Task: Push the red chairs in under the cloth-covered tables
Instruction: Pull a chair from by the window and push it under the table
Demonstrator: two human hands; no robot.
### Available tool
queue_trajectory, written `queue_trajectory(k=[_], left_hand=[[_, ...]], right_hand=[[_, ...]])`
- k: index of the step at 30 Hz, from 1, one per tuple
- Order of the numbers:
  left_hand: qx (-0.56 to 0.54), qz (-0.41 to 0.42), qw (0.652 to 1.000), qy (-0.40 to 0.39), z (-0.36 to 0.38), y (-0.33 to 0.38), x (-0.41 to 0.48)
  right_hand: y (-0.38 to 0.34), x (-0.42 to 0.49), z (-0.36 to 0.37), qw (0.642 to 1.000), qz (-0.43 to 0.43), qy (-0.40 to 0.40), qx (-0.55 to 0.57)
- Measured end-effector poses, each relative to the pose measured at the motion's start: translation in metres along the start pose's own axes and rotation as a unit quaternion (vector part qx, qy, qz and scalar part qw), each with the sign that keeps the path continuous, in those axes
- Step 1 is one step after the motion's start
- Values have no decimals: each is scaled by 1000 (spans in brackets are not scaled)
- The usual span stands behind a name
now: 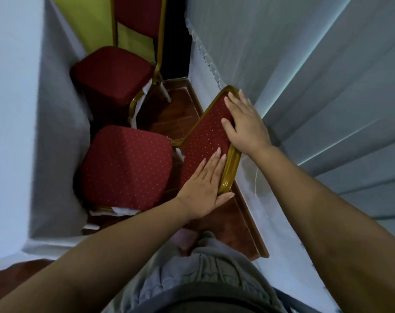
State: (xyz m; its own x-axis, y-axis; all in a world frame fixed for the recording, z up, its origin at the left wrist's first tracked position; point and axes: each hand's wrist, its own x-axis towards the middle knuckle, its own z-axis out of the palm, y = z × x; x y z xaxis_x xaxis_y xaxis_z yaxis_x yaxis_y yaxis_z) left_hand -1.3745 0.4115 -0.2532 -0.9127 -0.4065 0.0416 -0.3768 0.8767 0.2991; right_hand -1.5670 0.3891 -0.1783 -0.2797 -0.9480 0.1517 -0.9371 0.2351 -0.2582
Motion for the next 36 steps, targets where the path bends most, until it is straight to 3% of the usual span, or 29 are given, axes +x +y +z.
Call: queue_trajectory(k=[5, 12, 29, 36], left_hand=[[-31, -37, 999, 12, 14, 34, 26], [5, -66, 998, 9, 7, 35, 32], [73, -144, 986, 40, -23, -43, 11], [52, -159, 985, 39, -34, -74, 13]], right_hand=[[30, 5, -8, 999, -34, -11, 2], [29, 18, -5, 997, -63, -3, 35], [-33, 88, 27, 989, -138, -15, 51], [-41, 128, 28, 974, -175, -65, 130]])
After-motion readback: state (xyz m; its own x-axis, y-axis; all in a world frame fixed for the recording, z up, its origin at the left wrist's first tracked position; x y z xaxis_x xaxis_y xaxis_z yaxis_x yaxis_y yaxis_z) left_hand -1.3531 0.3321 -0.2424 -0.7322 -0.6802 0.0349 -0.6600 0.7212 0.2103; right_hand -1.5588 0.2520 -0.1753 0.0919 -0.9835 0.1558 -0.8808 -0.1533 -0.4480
